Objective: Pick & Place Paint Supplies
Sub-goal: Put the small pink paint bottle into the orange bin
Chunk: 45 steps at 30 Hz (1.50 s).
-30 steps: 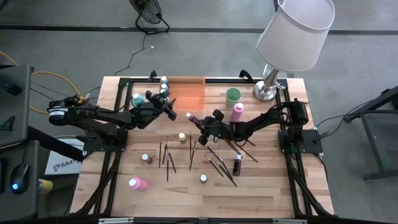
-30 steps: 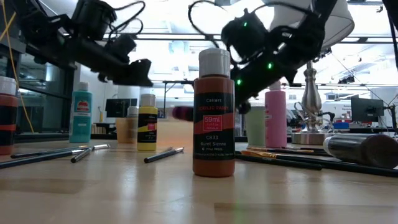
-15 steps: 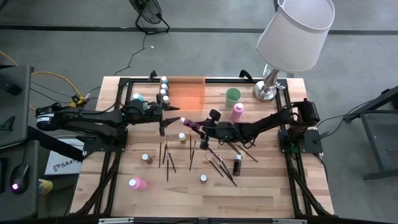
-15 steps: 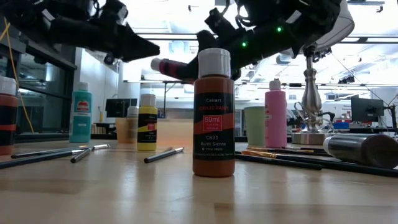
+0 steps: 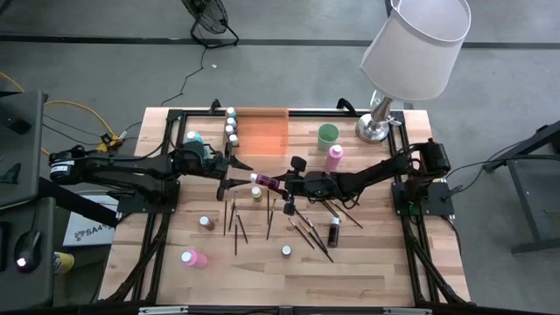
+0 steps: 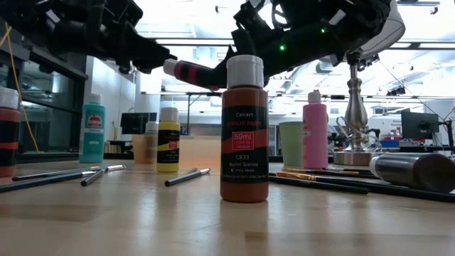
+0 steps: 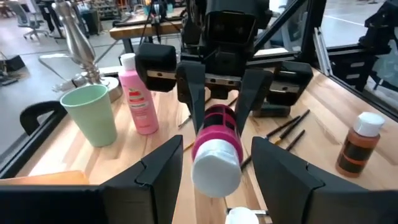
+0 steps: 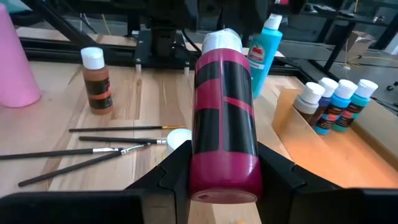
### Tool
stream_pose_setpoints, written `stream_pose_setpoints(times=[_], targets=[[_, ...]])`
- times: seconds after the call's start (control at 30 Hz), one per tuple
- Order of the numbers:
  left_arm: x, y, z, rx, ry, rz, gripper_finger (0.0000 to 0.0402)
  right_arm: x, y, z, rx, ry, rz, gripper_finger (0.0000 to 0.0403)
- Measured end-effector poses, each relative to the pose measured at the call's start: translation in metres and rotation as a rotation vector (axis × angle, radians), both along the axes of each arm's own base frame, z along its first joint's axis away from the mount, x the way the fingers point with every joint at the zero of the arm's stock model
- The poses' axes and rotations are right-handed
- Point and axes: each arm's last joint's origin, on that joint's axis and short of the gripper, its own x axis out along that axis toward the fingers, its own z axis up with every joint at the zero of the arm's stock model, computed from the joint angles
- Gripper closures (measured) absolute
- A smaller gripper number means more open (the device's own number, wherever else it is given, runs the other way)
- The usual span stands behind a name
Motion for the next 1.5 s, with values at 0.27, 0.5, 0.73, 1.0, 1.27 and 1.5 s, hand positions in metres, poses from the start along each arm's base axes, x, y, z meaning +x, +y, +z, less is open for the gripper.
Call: stream_pose_setpoints(times=[0.27,0.5,0.73,1.0,1.27,1.5], targets=[[0.0,-0.001,-0.003,-0.011,0.033,-0.029,0.0215,0.0,0.0,0.0,0.001,-0.003,0.006,0.0282],[0.0,-0.001,-0.004,-0.014,0.036,-0.038,0.0215,0.001,0.001,0.004,0.012,-0.045,0.035,0.0282],[0.001,-0.001,0.0,-0.008,-0.005,-0.038,0.0215,0.002,0.001,0.004,0.015,-0.047,0.046,0.0282],[0.01,0.001,-0.013,-0.027,0.052,-0.039,0.0216,0.001,0.001,0.004,0.016,-0.042,0.045,0.0282],[0.01,0.001,-0.008,-0.018,0.009,-0.047,0.0227,0.002,0.001,0.004,0.016,-0.044,0.045,0.0281],[0.01,0.0,-0.009,-0.022,0.019,-0.064,0.0287,0.001,0.001,0.004,0.016,-0.041,0.046,0.028]])
